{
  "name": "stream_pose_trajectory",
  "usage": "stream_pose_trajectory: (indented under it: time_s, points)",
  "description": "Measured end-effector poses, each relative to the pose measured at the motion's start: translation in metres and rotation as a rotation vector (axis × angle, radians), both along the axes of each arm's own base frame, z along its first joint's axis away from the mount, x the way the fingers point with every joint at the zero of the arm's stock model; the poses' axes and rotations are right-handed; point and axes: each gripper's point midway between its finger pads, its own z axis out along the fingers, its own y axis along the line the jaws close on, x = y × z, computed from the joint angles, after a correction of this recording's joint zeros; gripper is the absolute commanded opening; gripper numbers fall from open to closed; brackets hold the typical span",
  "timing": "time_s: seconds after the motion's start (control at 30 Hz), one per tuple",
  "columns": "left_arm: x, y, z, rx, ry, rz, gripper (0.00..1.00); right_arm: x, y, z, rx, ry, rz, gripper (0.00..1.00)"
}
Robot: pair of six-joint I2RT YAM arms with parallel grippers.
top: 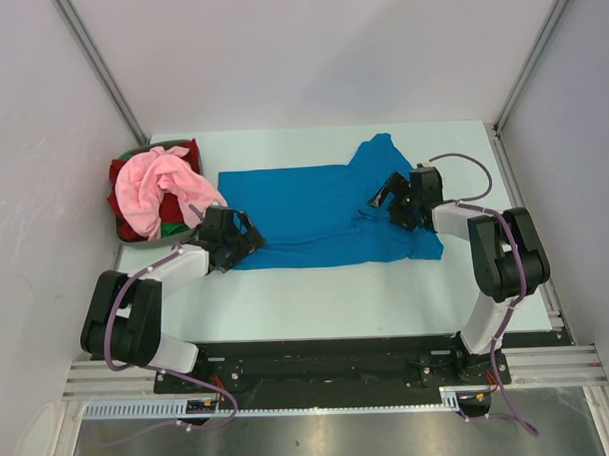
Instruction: Fold and stack the t-shirts
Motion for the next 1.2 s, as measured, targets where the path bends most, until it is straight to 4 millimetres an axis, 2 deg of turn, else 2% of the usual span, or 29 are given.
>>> stream_pose_trajectory:
  time_s: [0.5, 0.83, 1.0, 1.2]
  points:
    - [-0.001, 0.001, -0.001, 0.011, -0.004, -0.008, 1.0, 0.032, -0.007, 0.004, 0.072, -0.076, -0.05, 1.0]
    - [0.0, 0.001, -0.002, 0.013, -0.007, -0.01, 1.0, 0.075, 0.004, 0.013, 0.144, -0.145, -0.062, 1.0]
    - [0.0, 0.002, -0.002, 0.014, -0.008, -0.011, 1.0, 0.096, 0.014, 0.028, 0.216, -0.2, -0.049, 1.0]
    - [0.0, 0.002, -0.002, 0.018, -0.008, -0.015, 1.0, 0.114, 0.027, 0.063, 0.288, -0.308, 0.0, 1.0]
